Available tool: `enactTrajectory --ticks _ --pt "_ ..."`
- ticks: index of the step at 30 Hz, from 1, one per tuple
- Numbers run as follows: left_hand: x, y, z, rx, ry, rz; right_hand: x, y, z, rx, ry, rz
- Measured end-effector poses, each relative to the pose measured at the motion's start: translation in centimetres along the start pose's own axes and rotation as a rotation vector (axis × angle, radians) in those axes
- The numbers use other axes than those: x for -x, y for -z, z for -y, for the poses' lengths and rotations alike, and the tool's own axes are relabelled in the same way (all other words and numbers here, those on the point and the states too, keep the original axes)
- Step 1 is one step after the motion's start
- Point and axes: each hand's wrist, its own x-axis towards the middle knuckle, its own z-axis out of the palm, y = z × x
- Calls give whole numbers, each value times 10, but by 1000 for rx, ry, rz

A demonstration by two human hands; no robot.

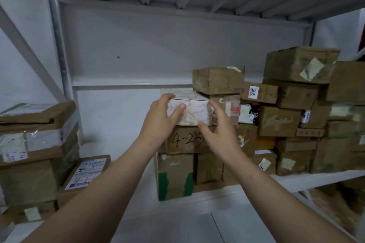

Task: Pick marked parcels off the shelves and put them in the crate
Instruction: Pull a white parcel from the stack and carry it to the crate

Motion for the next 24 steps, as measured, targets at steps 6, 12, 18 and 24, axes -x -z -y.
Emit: enactTrajectory --ticks 6,12,18,24 --pt "9 3 -7 159 144 -155 2 -3 2 -56 41 32" --pt "10 12 -3 331 349 -328 8 -15 11 -186 124 45" --pt "20 36 2 700 482 -241 11 -27 23 -321 118 32" --pt "31 66 16 827 361 -200 7 -38 44 -282 119 78"
